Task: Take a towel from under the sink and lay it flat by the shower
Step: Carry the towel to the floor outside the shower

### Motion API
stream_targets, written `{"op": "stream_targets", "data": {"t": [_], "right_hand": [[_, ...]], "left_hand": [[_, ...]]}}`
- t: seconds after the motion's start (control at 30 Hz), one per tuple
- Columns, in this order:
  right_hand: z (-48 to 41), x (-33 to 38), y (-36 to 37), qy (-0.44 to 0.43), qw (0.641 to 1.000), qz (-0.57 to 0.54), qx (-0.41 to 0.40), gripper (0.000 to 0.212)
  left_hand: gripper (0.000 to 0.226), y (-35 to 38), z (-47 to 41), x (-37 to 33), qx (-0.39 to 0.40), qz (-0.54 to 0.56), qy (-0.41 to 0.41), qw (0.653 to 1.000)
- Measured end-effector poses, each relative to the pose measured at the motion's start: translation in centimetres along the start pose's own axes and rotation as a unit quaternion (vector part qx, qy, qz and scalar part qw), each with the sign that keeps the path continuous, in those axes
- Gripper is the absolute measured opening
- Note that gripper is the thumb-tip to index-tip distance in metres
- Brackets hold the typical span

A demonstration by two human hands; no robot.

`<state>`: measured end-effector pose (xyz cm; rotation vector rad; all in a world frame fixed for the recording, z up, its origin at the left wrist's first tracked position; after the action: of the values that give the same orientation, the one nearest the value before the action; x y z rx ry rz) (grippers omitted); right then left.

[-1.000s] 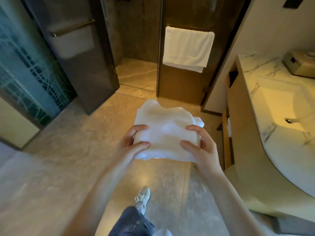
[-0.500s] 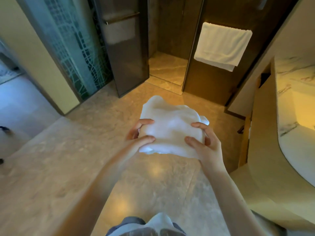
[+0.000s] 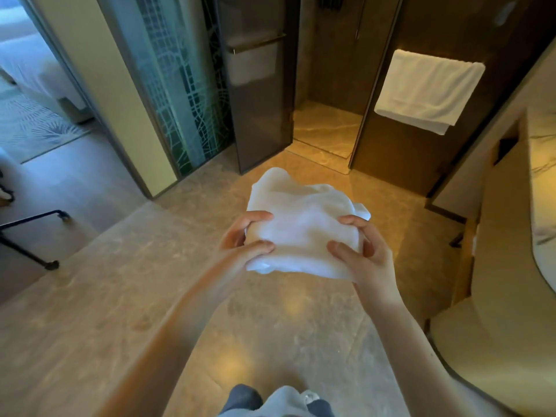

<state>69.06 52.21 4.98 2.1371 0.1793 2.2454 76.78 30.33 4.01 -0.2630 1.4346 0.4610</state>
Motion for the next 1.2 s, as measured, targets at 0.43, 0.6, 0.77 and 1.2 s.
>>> {"op": "stream_targets", "data": {"t": [0.43, 0.6, 0.77, 1.2], "right_hand": [[9.0, -3.3, 9.2, 0.021, 0.999, 0.028, 0.04, 0.04], [10.3, -4.5, 12.8, 0.025, 0.998, 0.032, 0.057, 0.04], [7.8, -5.0, 15.8, 0.026, 0.997, 0.037, 0.06, 0.041], [-12.5, -5.3, 25.8, 0.02, 0.998, 0.0, 0.052, 0.043]], "left_hand": [[0.048, -12.4, 6.8, 1.6, -0.055, 0.034, -0.02, 0.998], [0.05, -16.7, 7.3, 2.0, -0.068, 0.034, -0.015, 0.997], [0.05, -18.8, 3.7, 2.2, -0.064, 0.036, -0.015, 0.997], [0.048, -19.5, -19.2, -2.3, -0.043, 0.022, -0.027, 0.998]]}}
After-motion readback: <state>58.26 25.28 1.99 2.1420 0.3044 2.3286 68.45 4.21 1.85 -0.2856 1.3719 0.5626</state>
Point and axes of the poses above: each hand's wrist, its own z-axis away from the middle knuckle, its own y-axis out of the palm, x = y × z, the point moved 5 cm from there along -z, towards the middle knuckle, and after that the axes turned 13 degrees about -x, right-handed, at the moved point
